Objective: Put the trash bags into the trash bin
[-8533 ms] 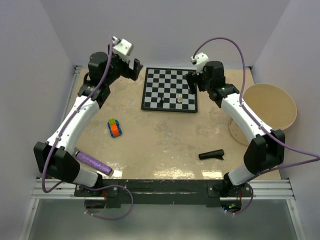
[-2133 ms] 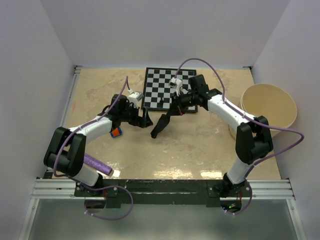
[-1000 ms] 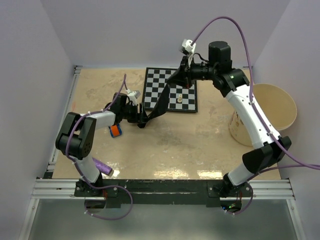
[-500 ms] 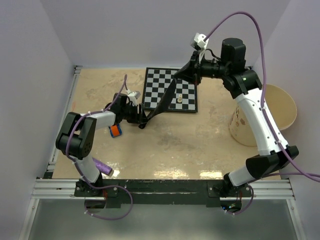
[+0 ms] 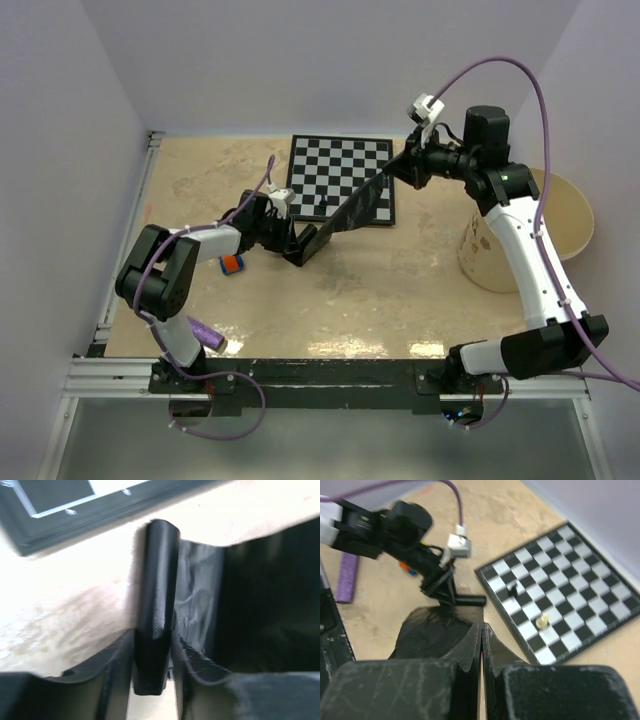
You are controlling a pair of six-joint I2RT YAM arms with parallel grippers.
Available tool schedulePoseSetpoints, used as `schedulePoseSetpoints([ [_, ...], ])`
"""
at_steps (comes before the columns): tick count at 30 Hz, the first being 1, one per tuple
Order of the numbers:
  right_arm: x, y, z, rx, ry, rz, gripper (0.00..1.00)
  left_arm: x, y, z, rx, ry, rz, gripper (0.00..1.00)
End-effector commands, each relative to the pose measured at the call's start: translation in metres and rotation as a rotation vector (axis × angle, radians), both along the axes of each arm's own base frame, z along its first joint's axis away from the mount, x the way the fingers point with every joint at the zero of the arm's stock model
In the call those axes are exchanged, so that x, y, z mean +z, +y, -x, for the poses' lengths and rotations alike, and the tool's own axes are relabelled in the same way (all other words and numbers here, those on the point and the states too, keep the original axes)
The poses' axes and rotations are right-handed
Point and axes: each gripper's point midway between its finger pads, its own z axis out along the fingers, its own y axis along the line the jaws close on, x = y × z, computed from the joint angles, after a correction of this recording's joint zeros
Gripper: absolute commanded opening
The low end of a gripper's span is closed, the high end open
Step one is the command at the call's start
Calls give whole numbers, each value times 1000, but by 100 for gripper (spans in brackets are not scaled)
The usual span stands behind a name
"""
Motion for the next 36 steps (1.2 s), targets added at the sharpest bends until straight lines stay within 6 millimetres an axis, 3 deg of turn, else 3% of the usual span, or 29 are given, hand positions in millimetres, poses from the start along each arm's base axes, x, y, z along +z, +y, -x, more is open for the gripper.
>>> schedulePoseSetpoints([
  [1,-29,-43,-8,-142,18,94,0,-16,-2,16,-54,16,-80,31],
  [3,-42,-54,-10,-203,36,136,0,-13,-4,20,-73,9,-68,21],
  [5,-53,-65,-11,-260,45,183,0,-7,-2,17,-64,-13,-70,0],
  [7,-66,-75,-10,-287,46,239,0,5,2,16,-37,-33,-43,0],
  [11,-109,-91,2,-238,85,407,0,29,11,25,25,-60,68,0],
  [16,-154,-96,37,-32,140,558,0,32,24,36,93,-72,117,0],
  [20,-187,-97,78,184,237,670,0,26,40,41,176,-52,144,0],
  [25,-210,-99,90,233,273,757,1,27,46,45,213,-66,159,0],
  [32,-226,-106,86,223,280,825,13,35,57,42,265,-107,147,0],
  [33,-225,-105,81,209,261,821,26,37,58,41,271,-116,146,0],
  [36,-205,-90,59,159,161,738,52,40,60,41,282,-131,142,0],
])
